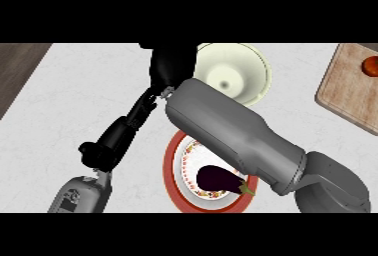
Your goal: Pick the bell pepper from the plate and place it in the bowl
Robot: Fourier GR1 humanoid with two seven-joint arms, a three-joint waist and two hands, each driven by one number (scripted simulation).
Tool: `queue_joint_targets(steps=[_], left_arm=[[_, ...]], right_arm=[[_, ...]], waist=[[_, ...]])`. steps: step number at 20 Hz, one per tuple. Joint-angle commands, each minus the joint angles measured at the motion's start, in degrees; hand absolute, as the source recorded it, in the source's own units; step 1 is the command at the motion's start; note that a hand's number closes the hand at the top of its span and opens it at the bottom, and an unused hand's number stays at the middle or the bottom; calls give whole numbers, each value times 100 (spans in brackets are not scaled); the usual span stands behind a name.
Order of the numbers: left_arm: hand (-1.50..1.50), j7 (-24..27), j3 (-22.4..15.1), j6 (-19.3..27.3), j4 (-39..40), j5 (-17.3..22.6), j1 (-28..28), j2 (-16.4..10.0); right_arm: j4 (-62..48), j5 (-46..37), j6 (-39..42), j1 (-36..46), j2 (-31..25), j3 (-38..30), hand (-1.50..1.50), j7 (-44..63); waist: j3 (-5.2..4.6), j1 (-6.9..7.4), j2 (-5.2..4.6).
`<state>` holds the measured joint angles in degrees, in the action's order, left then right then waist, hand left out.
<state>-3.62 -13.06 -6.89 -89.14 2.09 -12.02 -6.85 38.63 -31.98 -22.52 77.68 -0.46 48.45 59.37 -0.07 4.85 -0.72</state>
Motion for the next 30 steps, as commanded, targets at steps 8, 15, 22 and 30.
queue_joint_targets(steps=[8, 15, 22, 30], left_arm=[[0, 89, 119, -142, 155, 62, 234, -88], [0, 166, 204, -169, -9, 29, 397, -180], [0, -39, 25, 56, -93, -110, 247, 127], [0, 94, 103, -35, 154, -169, 170, 71]], right_arm=[[-1263, -298, -793, 426, 43, -285, 150, 497], [-2395, -931, -1451, 362, 43, -303, 150, 108], [-2655, 168, -553, -50, -29, -1350, 150, -770], [-2583, 828, -829, -453, -424, -2189, -150, -2719]], waist=[[-5, -155, -11], [1, -215, -5], [9, -206, -45], [10, -186, -71]])
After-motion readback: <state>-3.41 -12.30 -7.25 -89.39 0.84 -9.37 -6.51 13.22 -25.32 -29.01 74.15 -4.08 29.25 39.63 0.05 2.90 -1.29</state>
